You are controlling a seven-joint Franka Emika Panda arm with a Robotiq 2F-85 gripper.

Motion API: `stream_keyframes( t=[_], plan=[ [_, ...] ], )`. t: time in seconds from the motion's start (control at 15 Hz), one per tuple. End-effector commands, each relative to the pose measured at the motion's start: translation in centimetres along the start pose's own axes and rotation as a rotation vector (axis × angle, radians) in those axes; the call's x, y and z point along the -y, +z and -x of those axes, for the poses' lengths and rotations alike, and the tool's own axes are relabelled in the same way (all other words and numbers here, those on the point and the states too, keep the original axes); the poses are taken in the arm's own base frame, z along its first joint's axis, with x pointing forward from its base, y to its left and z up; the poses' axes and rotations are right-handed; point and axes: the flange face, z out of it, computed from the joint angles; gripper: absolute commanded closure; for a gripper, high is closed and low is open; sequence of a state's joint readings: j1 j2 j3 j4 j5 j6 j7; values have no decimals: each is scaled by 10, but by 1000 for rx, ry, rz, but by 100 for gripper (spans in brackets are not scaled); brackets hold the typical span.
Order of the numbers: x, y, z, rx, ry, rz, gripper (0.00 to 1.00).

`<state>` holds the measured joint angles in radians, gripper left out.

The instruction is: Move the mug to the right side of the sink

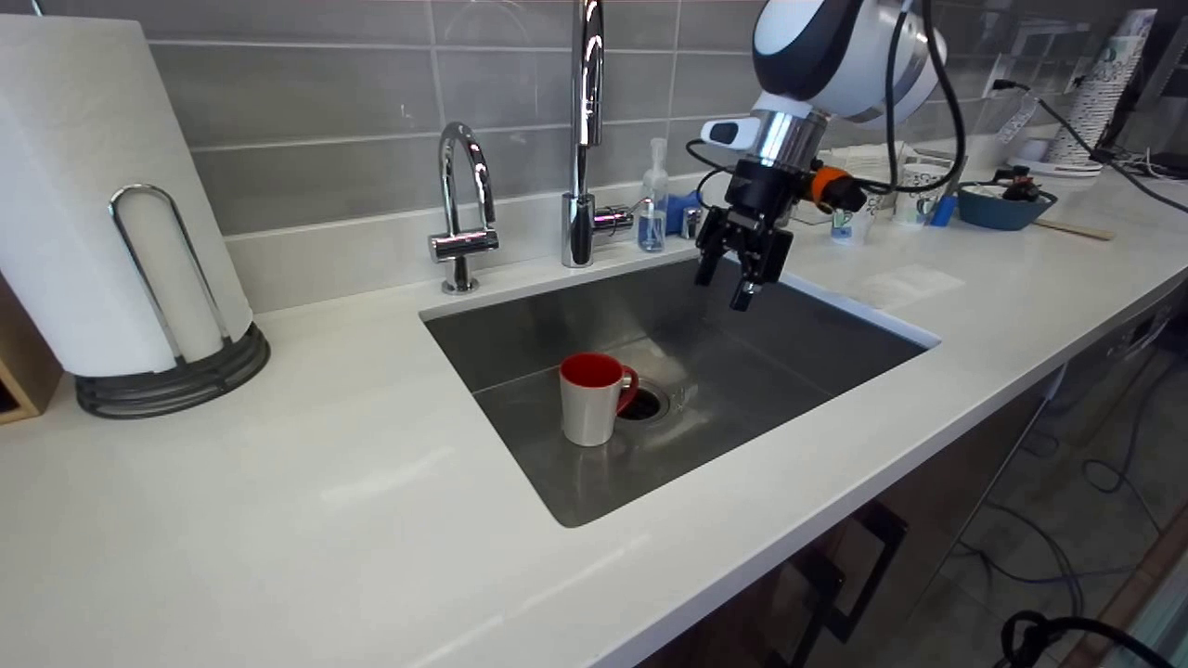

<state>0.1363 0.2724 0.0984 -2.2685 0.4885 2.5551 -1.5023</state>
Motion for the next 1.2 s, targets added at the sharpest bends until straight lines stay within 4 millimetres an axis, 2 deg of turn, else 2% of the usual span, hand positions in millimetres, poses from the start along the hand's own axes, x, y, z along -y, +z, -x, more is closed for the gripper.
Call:
stream_keyframes(
  t=[0.0,0.2,0.53,0.87,1.13],
  plan=[
    [-28,38,-9,-5,-60,-14,0],
    [-40,64,-14,-5,-76,-25,0],
    [-54,96,-25,-8,-135,-26,0],
    [-58,120,-44,-27,-188,-26,0],
    [-59,136,-46,1,-213,-38,0]
  ],
)
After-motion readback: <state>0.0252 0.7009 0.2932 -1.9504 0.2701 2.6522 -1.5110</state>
